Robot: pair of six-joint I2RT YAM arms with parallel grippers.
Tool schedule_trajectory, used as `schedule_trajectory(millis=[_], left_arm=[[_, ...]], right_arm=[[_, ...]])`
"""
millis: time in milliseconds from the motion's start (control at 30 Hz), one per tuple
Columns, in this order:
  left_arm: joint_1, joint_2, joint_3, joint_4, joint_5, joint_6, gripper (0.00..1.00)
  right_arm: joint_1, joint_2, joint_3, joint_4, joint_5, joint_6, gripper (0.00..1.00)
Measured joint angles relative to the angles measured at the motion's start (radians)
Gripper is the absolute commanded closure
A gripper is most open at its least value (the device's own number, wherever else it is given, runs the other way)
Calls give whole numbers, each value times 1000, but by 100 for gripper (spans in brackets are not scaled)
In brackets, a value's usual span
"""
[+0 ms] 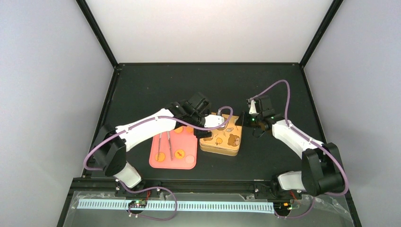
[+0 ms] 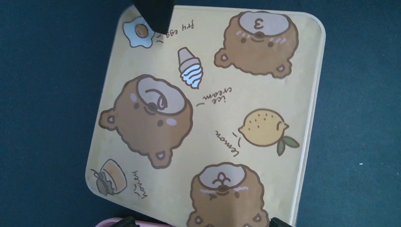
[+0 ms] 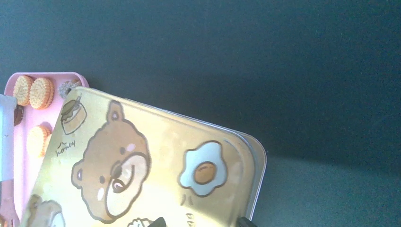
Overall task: Pack the cookies
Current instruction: Press the box lid onto the packing box.
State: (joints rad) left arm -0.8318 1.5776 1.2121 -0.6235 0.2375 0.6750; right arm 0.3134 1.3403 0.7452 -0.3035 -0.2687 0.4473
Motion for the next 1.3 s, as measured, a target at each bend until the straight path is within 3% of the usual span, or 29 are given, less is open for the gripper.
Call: schedule_trajectory(millis=[433,1300], left_arm=[[0,156,36,25,-39,-10,29],[0,144,16,19,38,6,32]], right_arm=[[0,-82,-39,12,-13,3,61],[0,-45,-58,-19,12,-41,69]])
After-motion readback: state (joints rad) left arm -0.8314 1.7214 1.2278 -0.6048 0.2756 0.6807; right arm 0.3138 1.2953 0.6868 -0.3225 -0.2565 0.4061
